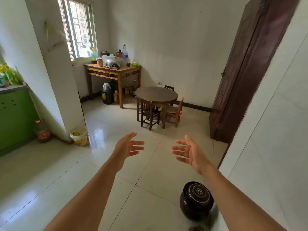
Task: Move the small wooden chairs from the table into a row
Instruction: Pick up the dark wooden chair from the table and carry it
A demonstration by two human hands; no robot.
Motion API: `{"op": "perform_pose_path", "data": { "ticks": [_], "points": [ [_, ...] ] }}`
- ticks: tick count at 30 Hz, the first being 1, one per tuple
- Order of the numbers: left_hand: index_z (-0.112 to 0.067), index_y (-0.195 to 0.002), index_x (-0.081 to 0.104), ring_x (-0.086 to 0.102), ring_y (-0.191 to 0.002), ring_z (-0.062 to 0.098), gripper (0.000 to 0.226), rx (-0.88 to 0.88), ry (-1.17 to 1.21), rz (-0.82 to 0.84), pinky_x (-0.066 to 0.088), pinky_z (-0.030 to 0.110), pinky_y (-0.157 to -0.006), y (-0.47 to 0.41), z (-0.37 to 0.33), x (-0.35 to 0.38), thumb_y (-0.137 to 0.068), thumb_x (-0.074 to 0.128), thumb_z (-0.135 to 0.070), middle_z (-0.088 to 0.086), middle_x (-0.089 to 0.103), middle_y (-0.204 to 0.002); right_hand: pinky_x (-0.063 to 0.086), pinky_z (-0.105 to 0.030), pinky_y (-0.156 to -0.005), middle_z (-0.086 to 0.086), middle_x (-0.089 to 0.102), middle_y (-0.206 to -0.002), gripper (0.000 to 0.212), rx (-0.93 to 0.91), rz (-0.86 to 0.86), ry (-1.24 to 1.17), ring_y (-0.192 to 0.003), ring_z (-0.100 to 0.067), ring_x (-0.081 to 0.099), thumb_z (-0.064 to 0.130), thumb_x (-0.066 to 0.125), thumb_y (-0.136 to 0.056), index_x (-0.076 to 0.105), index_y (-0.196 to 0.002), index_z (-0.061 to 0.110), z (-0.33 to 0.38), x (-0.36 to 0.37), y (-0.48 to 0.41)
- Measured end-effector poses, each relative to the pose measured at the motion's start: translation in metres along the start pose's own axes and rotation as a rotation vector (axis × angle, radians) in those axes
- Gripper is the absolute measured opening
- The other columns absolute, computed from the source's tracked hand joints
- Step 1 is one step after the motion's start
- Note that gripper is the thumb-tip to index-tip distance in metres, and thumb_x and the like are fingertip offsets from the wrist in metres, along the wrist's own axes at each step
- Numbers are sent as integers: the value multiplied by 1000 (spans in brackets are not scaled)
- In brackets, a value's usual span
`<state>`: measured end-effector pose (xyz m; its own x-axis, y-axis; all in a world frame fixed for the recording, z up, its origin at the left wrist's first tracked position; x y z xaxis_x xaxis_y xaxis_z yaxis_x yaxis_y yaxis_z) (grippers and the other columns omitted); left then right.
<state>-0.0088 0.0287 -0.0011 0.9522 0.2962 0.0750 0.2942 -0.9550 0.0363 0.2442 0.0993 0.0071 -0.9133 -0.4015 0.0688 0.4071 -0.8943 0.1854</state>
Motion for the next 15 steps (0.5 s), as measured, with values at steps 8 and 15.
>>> {"op": "perform_pose_path", "data": {
  "ticks": [8,15],
  "points": [
    [-20,-118,55,71,-92,27,37,-30,-21,31,55,34,-79,-85,-3,-91,-97,36,-43,9,73,-104,53,-41,-86,-10,73,-107,49,48,-56,-46,-101,-27,68,49,36,-97,62,-116,12,-10,84,-101],
    [-18,-122,53,69,-97,30,38,-54,-41,78,54,37,-85,-169,-21,-172,-98,36,-41,13,70,-109,54,-40,-83,-9,74,-103,49,60,-98,-86,-99,-27,69,49,35,-97,62,-115,12,-8,159,-191]
  ]
}}
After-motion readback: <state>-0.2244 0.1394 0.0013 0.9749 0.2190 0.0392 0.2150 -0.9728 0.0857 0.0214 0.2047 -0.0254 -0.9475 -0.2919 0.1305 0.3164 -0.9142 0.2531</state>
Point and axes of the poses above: each hand's wrist, its own y-axis away from the middle knuckle, its own x-axis out of the palm, z = x × y, the point moved 3 cm from there along -y, towards the middle knuckle
